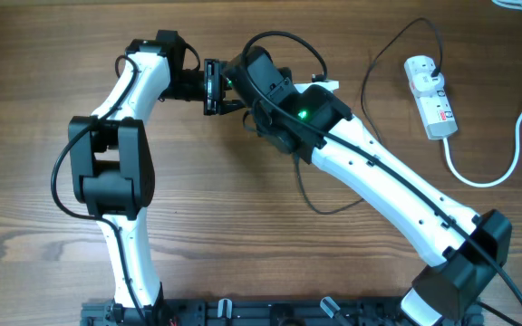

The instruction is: Plug charger to phone and switch on socket

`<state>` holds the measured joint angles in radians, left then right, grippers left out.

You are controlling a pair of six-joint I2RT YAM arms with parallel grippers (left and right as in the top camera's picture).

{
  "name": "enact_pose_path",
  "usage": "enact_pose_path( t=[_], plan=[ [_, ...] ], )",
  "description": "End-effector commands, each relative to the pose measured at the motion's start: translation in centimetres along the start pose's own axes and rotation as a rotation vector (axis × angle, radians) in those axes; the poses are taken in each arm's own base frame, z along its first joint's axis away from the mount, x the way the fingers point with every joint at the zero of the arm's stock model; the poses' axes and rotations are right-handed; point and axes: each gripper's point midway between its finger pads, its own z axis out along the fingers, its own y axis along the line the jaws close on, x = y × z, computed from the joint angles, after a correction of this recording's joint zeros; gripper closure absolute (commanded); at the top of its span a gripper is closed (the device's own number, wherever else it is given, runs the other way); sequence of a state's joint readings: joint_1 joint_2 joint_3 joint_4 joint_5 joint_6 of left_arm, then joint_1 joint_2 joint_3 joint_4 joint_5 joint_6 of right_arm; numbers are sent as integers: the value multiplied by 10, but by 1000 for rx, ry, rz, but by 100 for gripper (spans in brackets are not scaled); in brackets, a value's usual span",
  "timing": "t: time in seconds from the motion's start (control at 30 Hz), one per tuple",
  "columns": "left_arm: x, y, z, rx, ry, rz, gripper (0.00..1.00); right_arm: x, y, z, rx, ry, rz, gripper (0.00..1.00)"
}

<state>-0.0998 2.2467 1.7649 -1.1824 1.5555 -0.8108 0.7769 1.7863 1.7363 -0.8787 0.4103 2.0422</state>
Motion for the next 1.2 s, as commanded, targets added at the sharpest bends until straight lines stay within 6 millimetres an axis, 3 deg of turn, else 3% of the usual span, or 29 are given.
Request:
enact_pose_path(
  t=[0.0,0.8,1.17],
  plan=[
    [19,-13,-2,17,14,40,49,2,10,-12,-30,34,48,96],
    [19,-13,-2,17,14,37,57,0,5,-12,-10,24,38,96],
    [19,-13,-2,17,14,36,67,1,6,-12,-14,32,41,96]
  ],
)
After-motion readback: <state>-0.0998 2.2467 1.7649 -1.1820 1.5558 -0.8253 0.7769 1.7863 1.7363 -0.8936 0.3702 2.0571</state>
